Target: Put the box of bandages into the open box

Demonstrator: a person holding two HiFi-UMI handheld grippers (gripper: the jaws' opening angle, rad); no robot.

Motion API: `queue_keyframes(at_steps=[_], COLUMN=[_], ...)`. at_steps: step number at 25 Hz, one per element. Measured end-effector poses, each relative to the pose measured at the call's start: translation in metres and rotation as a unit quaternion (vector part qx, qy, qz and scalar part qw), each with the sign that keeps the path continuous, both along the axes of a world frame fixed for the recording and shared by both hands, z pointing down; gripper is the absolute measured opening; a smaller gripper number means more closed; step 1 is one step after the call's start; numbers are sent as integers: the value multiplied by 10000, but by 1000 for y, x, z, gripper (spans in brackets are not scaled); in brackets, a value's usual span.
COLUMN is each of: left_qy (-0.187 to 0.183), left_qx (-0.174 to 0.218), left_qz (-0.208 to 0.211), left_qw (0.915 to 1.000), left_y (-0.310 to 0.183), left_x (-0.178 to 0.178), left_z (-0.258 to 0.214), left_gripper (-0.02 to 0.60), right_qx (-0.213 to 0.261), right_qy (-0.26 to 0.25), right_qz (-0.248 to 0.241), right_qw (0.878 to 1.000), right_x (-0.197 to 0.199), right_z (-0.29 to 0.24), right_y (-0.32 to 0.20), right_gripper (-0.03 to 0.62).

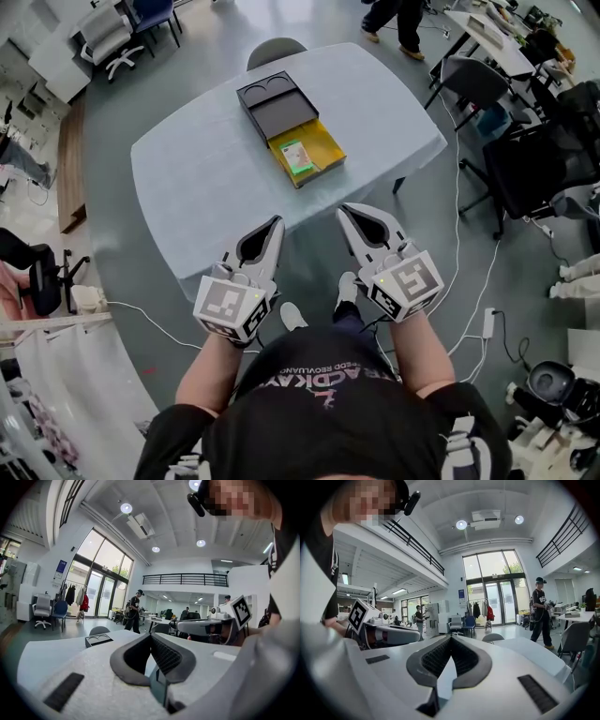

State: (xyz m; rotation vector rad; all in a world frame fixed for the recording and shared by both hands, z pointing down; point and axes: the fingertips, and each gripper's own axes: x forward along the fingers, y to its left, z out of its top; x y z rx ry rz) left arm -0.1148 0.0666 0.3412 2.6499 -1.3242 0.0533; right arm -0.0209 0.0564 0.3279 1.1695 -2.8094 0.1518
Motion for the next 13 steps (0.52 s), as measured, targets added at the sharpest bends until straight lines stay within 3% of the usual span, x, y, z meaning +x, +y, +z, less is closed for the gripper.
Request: queue_keyframes(at_steps=[13], left_qy=[95], left_qx=[-64], left_qz=[-47], left_qw=[9999], left_y=[-6], left_x=[0], left_z=[6], left_gripper=[16], right_qx=[-45], right_qy=[63], right_qz=[-6], right_qw=[10000], right_x=[1], right_z=[4], right_y=[-7], right_gripper=[9])
